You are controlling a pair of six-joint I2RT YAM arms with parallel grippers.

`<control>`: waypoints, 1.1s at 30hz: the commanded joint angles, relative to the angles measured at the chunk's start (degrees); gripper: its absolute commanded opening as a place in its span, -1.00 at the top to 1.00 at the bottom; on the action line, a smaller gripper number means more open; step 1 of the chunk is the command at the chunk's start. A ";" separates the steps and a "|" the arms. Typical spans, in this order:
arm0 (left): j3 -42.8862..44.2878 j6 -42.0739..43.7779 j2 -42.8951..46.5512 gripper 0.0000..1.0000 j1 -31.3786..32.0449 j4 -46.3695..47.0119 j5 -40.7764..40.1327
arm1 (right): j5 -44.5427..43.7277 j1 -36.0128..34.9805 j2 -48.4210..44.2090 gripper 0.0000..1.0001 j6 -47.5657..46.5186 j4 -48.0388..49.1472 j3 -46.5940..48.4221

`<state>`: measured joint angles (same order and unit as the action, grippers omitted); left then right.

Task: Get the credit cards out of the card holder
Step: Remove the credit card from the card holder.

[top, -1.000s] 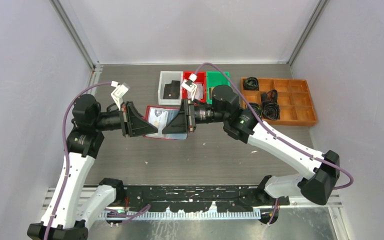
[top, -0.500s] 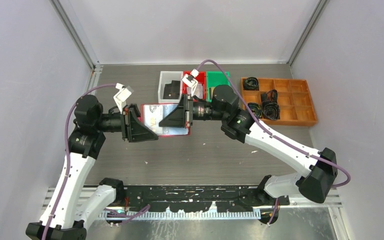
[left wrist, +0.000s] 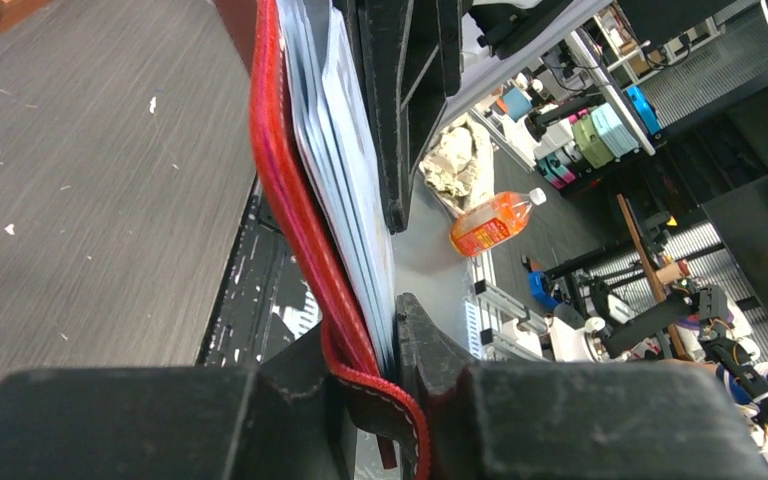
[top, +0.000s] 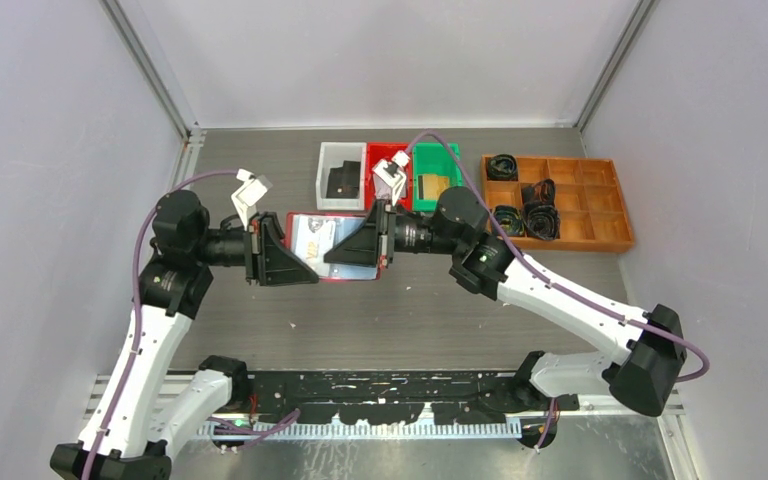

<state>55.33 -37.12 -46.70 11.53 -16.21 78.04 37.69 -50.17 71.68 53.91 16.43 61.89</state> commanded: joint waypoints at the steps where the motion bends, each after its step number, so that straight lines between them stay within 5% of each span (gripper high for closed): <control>1: 2.51 -0.70 1.81 0.83 0.16 3.02 2.39 | -0.95 0.04 -3.69 0.98 1.13 4.27 -4.64; 6: 2.56 -0.93 2.11 0.96 0.18 3.17 2.72 | -0.39 0.04 -4.10 0.96 1.47 5.19 -5.17; 11: 2.13 -0.81 2.44 1.00 0.12 3.30 3.33 | -0.36 0.06 -3.73 0.45 1.70 5.69 -3.56; 13: 1.91 -0.76 2.56 1.00 0.16 3.25 3.48 | -0.71 0.12 -2.87 0.40 2.84 7.40 -2.58; 23: 2.34 -0.59 2.83 1.00 0.22 3.43 3.92 | -0.47 2.29 1.30 0.46 13.99 23.60 -2.64; 26: 2.35 -0.58 3.01 1.00 0.15 3.45 3.63 | -0.60 2.62 1.95 0.64 16.97 27.72 -3.83; 33: 3.24 -0.77 3.03 1.00 0.17 3.46 3.15 | -0.55 3.01 -1.12 0.79 15.34 26.09 -7.70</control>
<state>55.40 -37.54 -44.86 11.53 -15.57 78.06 39.00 -48.18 73.76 69.30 38.94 55.51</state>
